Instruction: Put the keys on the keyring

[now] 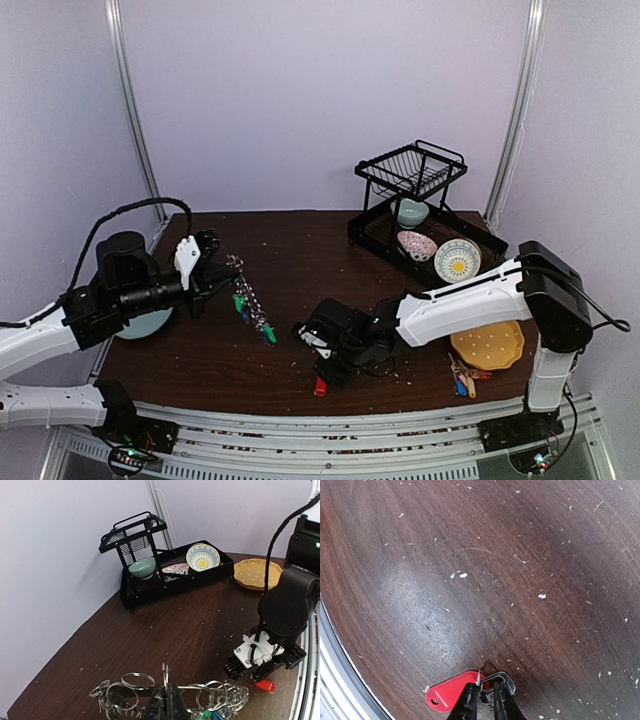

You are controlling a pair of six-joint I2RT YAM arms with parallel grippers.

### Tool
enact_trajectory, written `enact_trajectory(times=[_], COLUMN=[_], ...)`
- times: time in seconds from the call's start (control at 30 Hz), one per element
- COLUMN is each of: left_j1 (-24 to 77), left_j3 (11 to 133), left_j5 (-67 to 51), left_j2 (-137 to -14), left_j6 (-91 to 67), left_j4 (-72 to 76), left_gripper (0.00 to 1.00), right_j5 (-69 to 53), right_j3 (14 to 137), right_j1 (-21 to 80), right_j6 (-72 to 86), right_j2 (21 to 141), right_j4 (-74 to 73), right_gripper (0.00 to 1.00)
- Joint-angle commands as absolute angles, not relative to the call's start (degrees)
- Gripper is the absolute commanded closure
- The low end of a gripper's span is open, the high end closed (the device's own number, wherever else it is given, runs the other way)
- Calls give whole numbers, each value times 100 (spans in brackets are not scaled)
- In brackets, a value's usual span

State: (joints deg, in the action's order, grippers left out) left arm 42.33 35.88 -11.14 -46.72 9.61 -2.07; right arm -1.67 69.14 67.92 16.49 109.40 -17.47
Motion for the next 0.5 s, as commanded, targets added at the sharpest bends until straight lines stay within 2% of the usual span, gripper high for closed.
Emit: enact_trajectory(times=[0.0,0.3,0.43,0.47], left_j1=[4213,4211,4215,4211], left_j3=[3604,3604,3604,3604], left_j5=[-1145,-1136,-1135,-1134], left_j2=[-4614,-4598,-4597,-4597], left_j6=[1045,1048,1053,1054], left_j4=[185,185,190,185], left_gripper=[100,100,100,100], right_j5=[-72,-100,-126,-152], right_j3=[7039,7131,7137,7137], right_j1=[6828,6825,6827,6824], right_j6=[1626,1573,1573,1567], right_j2=[11057,11185,11152,11128], right_j4=[-1916,-1928,-1908,-1907], right_gripper=[86,88,100,100])
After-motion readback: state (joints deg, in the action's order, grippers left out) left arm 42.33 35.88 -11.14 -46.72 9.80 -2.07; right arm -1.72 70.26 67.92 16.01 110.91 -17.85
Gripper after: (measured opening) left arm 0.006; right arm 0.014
